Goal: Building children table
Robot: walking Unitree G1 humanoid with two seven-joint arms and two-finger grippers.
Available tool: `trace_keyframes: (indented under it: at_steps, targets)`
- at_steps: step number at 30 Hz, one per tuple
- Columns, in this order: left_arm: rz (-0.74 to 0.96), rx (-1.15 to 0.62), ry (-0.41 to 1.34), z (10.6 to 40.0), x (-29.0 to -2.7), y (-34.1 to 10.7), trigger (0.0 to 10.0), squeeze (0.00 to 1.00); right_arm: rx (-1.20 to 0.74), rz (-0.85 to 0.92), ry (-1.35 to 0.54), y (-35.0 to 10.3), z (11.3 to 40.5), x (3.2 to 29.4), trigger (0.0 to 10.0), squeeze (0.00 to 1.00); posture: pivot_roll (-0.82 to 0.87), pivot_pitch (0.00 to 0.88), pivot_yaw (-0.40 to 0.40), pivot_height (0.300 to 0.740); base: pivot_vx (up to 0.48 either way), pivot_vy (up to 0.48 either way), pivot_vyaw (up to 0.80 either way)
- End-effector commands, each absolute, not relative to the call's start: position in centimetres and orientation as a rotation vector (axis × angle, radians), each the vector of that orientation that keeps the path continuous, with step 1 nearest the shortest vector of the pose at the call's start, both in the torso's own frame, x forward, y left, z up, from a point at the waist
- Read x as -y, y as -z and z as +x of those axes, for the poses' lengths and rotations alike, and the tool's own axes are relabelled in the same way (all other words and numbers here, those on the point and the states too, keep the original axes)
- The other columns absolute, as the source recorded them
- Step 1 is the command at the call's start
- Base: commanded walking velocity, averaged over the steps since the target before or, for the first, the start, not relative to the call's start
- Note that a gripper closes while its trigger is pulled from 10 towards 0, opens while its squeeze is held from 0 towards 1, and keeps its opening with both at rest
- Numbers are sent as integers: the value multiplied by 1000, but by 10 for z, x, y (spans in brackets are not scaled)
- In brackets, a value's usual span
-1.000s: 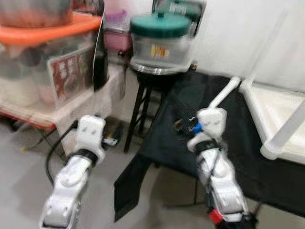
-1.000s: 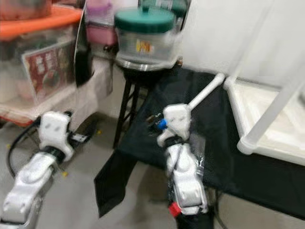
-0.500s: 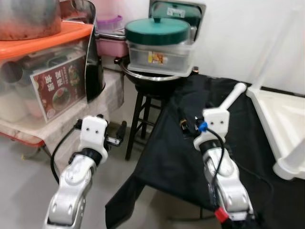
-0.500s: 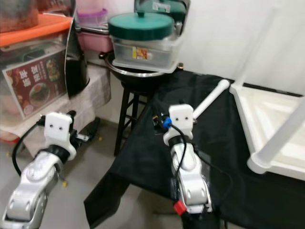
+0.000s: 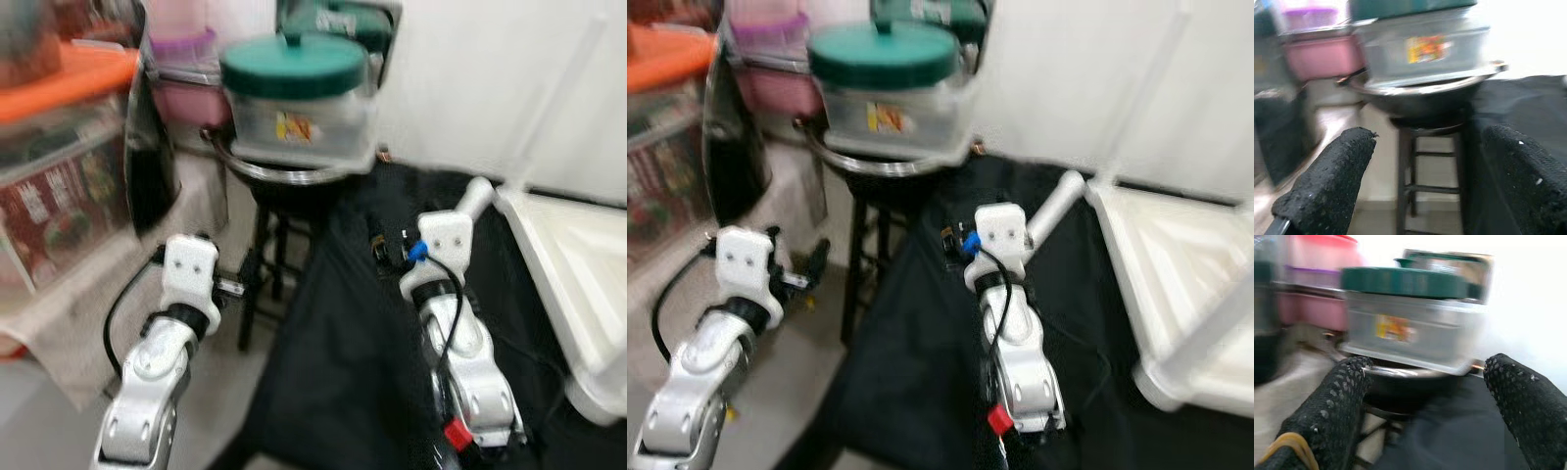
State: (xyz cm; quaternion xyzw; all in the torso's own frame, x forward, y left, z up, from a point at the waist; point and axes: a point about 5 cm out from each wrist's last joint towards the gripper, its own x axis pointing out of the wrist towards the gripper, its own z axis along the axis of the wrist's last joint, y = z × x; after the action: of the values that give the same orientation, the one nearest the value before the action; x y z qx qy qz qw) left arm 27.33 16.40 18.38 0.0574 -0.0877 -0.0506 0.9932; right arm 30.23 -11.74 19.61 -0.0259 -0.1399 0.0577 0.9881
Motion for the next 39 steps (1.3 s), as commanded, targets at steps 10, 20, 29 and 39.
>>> trace_keyframes:
  at_steps: [10,20,29,39]
  targets:
    - [102,160,117,273,-161,-181,10000,0,271,-67,-79,-199,316,131,10000,0,110,0,-93,740,0,0,-678]
    - [102,157,108,272,-164,-183,10000,0,245,-20,-30,-209,343,141,10000,0,116,0,-99,740,0,0,-640]
    - [123,158,132,265,-165,-192,10000,0,41,61,223,-228,406,172,10000,0,139,99,-106,740,0,0,0]
    - [128,153,164,255,-161,-197,10000,0,-46,83,199,-242,420,168,10000,0,137,166,-121,740,0,0,0]
